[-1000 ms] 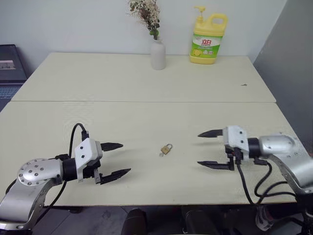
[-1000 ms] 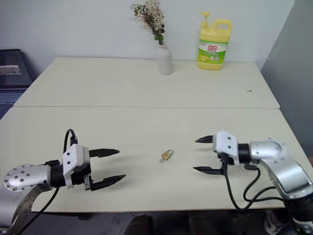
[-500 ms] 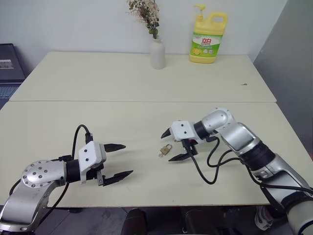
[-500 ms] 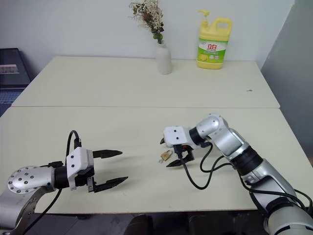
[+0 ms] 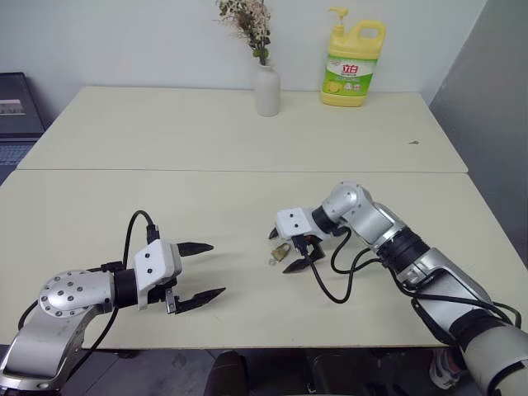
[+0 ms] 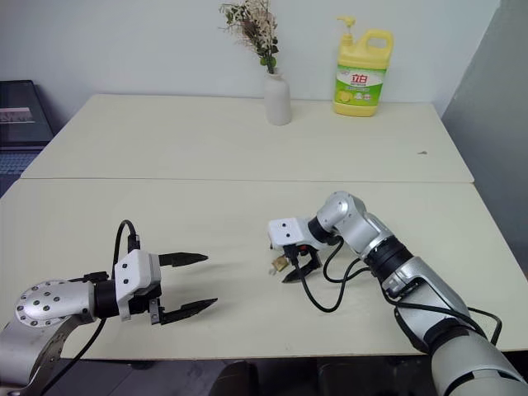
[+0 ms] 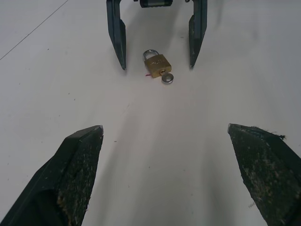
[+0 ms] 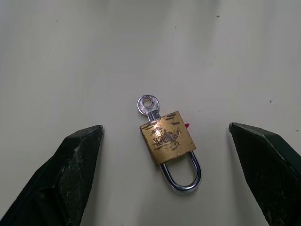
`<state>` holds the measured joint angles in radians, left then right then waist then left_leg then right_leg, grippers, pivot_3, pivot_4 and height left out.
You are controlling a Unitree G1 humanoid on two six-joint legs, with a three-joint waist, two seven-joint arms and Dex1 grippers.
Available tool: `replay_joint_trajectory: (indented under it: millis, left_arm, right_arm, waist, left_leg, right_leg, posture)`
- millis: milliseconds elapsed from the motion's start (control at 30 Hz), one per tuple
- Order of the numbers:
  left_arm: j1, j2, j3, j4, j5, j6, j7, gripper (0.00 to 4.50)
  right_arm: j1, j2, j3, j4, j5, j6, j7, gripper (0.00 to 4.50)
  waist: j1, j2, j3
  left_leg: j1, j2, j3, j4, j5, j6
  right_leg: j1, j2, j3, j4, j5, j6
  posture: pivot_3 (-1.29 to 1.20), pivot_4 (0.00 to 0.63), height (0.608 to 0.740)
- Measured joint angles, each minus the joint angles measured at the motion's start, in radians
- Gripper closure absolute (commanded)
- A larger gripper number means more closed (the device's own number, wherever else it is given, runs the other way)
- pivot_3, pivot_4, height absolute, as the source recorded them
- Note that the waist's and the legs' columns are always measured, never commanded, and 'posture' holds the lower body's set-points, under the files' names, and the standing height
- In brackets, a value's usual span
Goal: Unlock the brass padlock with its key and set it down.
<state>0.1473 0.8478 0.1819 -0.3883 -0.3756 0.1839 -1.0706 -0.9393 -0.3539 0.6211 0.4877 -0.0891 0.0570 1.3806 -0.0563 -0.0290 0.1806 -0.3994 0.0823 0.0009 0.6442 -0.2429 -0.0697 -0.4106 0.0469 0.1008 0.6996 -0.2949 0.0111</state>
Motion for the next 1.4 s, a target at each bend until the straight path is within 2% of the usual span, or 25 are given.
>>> replay_joint_trajectory:
  millis: [67, 333, 367, 533, 667, 867, 1067, 1267, 1400]
  left_arm:
    - [0.0, -0.001, -0.002, 0.0, 0.003, -0.001, 0.0, 0.0]
    - [-0.003, -0.003, -0.022, 0.0, 0.007, -0.012, 0.001, 0.0]
    - [-0.005, -0.003, -0.024, 0.0, 0.007, -0.013, 0.001, 0.0]
    - [-0.023, -0.006, -0.039, 0.001, 0.008, -0.013, 0.006, 0.0]
    - [-0.037, -0.022, -0.043, 0.002, 0.004, -0.002, 0.022, 0.0]
    - [-0.168, -0.083, -0.068, -0.013, -0.072, 0.149, 0.103, 0.0]
    - [-0.336, -0.129, -0.101, -0.01, -0.14, 0.31, 0.172, 0.0]
    - [-0.417, -0.128, -0.161, 0.008, -0.143, 0.38, 0.161, 0.0]
    - [-0.462, -0.128, -0.185, 0.05, -0.151, 0.384, 0.114, 0.0]
  right_arm:
    - [-0.015, 0.012, 0.0, 0.029, -0.011, -0.022, 0.008, 0.61]
    - [-0.025, 0.03, -0.002, 0.083, -0.029, -0.099, 0.02, 3.48]
    - [-0.025, 0.03, -0.002, 0.083, -0.029, -0.099, 0.021, 3.57]
    - [-0.012, 0.019, -0.01, 0.059, -0.029, -0.08, 0.021, 3.56]
    - [0.072, -0.043, -0.072, -0.048, -0.014, -0.027, -0.021, 3.56]
    - [0.334, -0.198, -0.269, -0.414, 0.01, 0.126, -0.179, 3.56]
    - [0.595, -0.251, -0.388, -0.81, -0.029, 0.314, -0.377, 3.56]
    - [0.701, -0.235, -0.414, -1.037, -0.076, 0.469, -0.523, 3.56]
    - [0.724, -0.243, -0.4, -1.087, -0.151, 0.454, -0.616, 3.56]
  waist:
    - [0.0, 0.0, 0.0]
    - [-0.001, 0.0, 0.0]
    - [0.0, 0.0, 0.0]
    - [0.0, 0.0, 0.0]
    - [0.01, 0.0, 0.0]
    - [0.026, 0.0, 0.0]
    - [0.016, 0.0, 0.0]
    - [0.005, 0.0, 0.0]
    - [0.005, 0.0, 0.0]
  left_leg:
    - [0.0, 0.0, 0.0, 0.0, 0.0, 0.0]
    - [0.001, 0.0, 0.0, 0.0, 0.0, 0.0]
    - [0.001, 0.0, 0.0, 0.0, 0.0, 0.0]
    - [0.001, 0.0, -0.001, 0.001, 0.0, 0.0]
    - [0.0, -0.001, -0.001, 0.001, 0.0, 0.0]
    - [-0.001, -0.001, -0.002, 0.001, 0.0, 0.0]
    - [0.0, -0.001, -0.003, 0.001, 0.0, 0.0]
    - [0.0, -0.001, -0.003, 0.001, 0.0, 0.0]
    - [0.0, -0.002, -0.004, 0.001, 0.0, 0.0]
  right_leg:
    - [0.0, 0.0, 0.0, 0.0, 0.0, 0.0]
    - [0.0, 0.0, 0.0, 0.002, 0.0, 0.0]
    - [0.001, 0.0, 0.0, 0.002, 0.0, 0.0]
    - [0.001, 0.0, 0.0, 0.002, 0.0, 0.0]
    - [0.0, 0.0, 0.0, 0.002, 0.0, 0.0]
    - [0.0, 0.0, -0.001, 0.002, 0.0, 0.001]
    - [0.001, 0.001, 0.0, 0.002, -0.003, 0.006]
    - [0.001, 0.001, 0.0, 0.002, -0.003, 0.006]
    - [0.001, 0.001, 0.0, 0.002, -0.003, 0.006]
  posture:
    - [0.0, 0.15, 0.74]
    - [0.0, 0.15, 0.74]
    - [0.0, 0.15, 0.74]
    - [0.0, 0.15, 0.74]
    - [0.0, 0.15, 0.74]
    - [0.0, 0.15, 0.74]
    - [0.0, 0.15, 0.74]
    - [0.0, 0.15, 0.74]
    - [0.0, 0.15, 0.74]
